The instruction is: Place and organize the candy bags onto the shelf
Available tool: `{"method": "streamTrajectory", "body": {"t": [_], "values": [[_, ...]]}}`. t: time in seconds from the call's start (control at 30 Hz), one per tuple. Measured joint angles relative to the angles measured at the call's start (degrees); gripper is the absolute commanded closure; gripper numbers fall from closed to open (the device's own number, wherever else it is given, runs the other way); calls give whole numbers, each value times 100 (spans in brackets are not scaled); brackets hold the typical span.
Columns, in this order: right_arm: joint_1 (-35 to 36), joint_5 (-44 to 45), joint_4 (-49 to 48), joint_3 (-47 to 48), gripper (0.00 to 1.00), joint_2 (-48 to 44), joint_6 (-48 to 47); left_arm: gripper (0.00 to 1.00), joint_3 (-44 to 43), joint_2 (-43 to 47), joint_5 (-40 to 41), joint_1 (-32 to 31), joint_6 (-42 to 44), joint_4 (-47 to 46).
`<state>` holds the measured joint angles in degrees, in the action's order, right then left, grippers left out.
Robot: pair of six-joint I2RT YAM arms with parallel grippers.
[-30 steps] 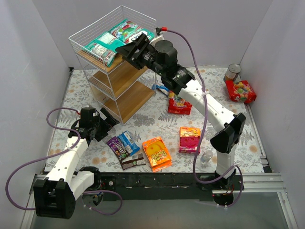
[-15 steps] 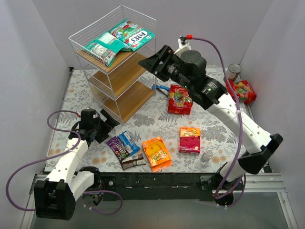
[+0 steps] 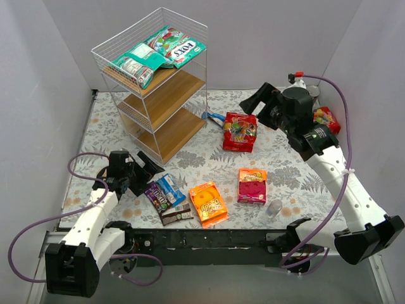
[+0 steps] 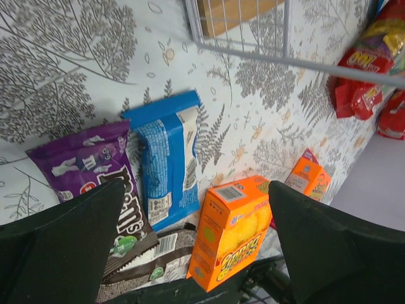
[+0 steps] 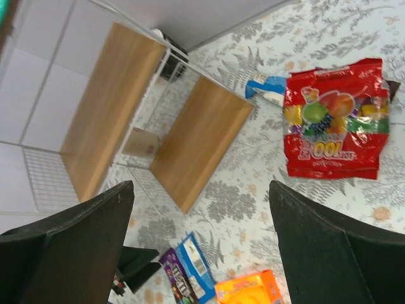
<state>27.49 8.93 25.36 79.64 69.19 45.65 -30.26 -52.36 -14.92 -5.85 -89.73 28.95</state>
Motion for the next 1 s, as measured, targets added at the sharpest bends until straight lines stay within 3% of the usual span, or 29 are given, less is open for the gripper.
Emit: {"method": "streamTrajectory", "body": {"t": [0.5,0.73,1.0], "values": [[-1196,-1202,402,-1733,9,101,-352,2,92,341,-750,-459,151,-173],[-1703,-1239,481,-2129,9,142,-529,2,92,1150,-1174,-984,339,-721],[-1965,-1283,415,-2352,9,197,-708,2,17,2378,-629,-1213,413,-1274]]}}
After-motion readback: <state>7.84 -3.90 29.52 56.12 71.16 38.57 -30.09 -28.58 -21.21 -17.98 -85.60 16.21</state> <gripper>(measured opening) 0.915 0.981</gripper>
